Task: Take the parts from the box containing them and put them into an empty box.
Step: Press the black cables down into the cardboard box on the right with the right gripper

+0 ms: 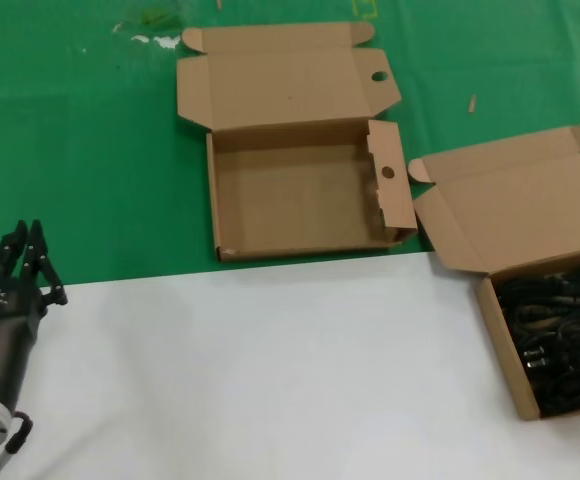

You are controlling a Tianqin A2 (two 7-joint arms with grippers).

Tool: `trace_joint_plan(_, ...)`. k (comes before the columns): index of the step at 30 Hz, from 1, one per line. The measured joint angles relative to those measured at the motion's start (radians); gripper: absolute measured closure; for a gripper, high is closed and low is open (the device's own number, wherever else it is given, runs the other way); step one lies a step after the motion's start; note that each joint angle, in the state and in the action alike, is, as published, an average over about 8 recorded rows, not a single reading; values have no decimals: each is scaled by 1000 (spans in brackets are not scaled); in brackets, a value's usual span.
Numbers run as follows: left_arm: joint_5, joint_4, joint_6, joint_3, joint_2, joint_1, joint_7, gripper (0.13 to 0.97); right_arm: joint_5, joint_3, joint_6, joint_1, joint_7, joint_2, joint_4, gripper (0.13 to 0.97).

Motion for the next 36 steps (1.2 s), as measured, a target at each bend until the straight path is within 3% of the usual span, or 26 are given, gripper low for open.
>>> trace_joint_plan(8, 0, 0, 0, 0, 0, 0, 0, 935, -92, -135, -145, 244, -133, -61, -142, 129)
trace_joint_plan(16, 0, 0, 0, 0, 0, 0, 0, 935, -174, -219, -181, 397, -224, -137, -286, 129)
trace_joint_plan(24, 0, 0, 0, 0, 0, 0, 0, 952, -199, -252, -186, 467, -250, -176, -364, 129)
trace_joint_plan(36, 0, 0, 0, 0, 0, 0, -1, 957, -205, -271, -185, 507, -264, -196, -415, 201)
